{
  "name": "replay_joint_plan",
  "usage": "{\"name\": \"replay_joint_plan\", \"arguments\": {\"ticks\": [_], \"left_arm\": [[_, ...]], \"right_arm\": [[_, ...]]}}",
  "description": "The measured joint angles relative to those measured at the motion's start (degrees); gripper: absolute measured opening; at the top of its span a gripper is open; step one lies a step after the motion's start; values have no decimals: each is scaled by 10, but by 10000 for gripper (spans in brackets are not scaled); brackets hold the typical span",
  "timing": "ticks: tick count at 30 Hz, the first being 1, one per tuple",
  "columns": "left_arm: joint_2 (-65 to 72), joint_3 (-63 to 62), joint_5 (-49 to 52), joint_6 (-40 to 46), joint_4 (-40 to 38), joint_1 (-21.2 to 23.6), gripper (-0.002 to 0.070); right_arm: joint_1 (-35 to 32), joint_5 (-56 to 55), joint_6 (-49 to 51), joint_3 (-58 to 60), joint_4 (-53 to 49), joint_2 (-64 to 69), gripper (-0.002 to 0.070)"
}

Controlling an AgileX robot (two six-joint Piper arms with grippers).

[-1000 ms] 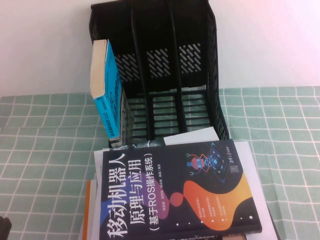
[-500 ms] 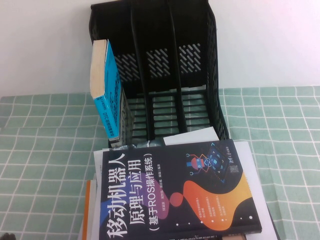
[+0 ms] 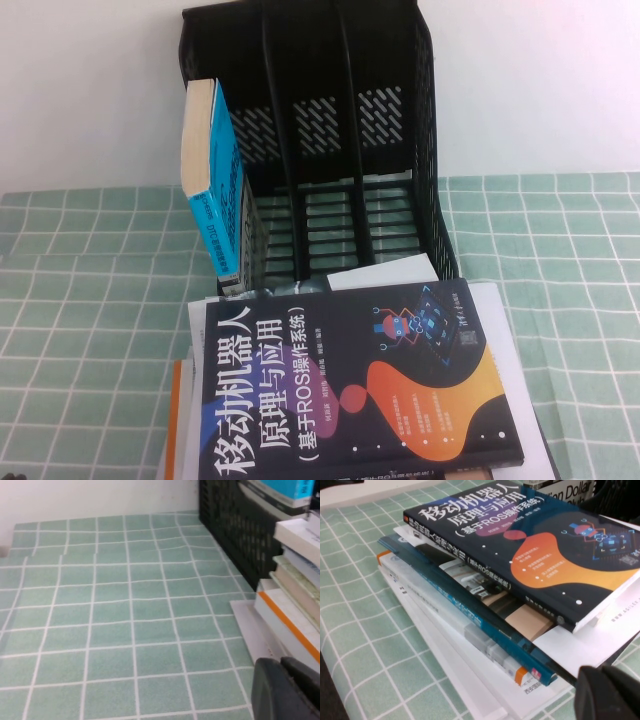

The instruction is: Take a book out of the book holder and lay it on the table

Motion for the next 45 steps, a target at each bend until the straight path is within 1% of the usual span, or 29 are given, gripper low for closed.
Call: {"name": "replay_joint_plan", "arguments": {"ticks": [3,5,9,36,38,40,42,45], "left_arm": [[0,0,-4,-61,52,0,-3],[0,0,-5,-87,78,0,-3],[0,0,-5,-105,99,0,-3],[0,0,-5,-110,111,0,-3],[0,0,-5,-110,111,0,-3],[0,0,-5,-110,111,0,-2],[0,0,-5,-110,111,0,-3],[0,0,-5,-110,111,0,-3]], "right_arm": [[0,0,-1,1,0,0,-1],[0,1,-1,1,0,0,-1],[0,1,-1,1,0,0,-1],[0,1,-1,1,0,0,-1],[-3,-4,-1,3,-12,0,-1],[-14,-27,0,8,-60,0,-1],[-39,-65,15,22,-127,0,-1],[-116,-113,60,40,-168,-7,-1]]}}
